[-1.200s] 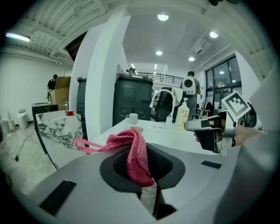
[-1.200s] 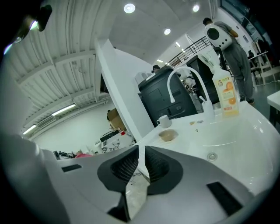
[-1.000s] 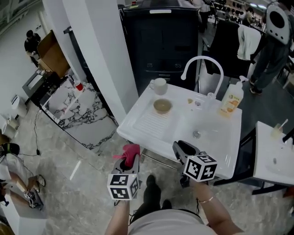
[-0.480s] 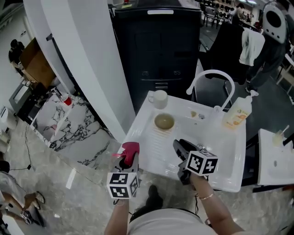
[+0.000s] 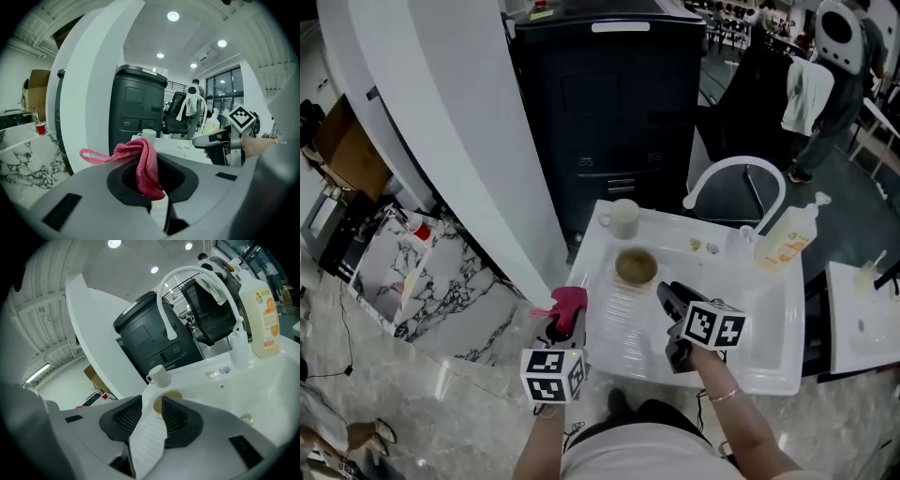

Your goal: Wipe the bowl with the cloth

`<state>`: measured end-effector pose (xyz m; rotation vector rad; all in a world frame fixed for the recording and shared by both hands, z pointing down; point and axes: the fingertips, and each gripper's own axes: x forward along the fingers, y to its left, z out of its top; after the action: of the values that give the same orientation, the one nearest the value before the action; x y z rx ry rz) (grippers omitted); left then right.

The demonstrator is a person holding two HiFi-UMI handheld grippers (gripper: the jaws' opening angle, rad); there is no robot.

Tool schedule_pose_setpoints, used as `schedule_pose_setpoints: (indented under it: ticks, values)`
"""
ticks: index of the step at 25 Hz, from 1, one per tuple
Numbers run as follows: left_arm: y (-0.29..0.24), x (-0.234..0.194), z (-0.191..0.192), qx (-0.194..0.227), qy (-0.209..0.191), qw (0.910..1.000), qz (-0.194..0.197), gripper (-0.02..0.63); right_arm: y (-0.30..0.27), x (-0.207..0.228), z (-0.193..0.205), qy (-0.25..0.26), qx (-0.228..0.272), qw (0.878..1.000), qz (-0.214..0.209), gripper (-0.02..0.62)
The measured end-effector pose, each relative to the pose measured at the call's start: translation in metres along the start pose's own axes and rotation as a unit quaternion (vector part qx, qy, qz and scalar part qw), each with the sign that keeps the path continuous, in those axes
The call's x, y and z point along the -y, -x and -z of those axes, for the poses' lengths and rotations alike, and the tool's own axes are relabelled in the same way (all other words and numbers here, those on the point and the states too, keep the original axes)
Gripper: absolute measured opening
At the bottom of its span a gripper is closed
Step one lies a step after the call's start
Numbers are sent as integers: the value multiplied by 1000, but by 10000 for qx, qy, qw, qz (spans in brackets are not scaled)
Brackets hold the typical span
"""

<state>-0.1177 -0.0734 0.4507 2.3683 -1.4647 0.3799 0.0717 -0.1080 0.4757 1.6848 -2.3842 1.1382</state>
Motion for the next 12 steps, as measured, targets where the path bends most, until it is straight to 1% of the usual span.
schedule_pose_setpoints:
  ticks: [5, 12]
  values:
    - [-14, -9, -5, -32, -53, 10000, 77, 46, -13, 10, -5, -54, 3, 9998, 199, 141]
    - [-32, -15, -12, -84, -88, 9998, 138, 46, -36, 29, -6, -13, -166, 9991, 399, 143]
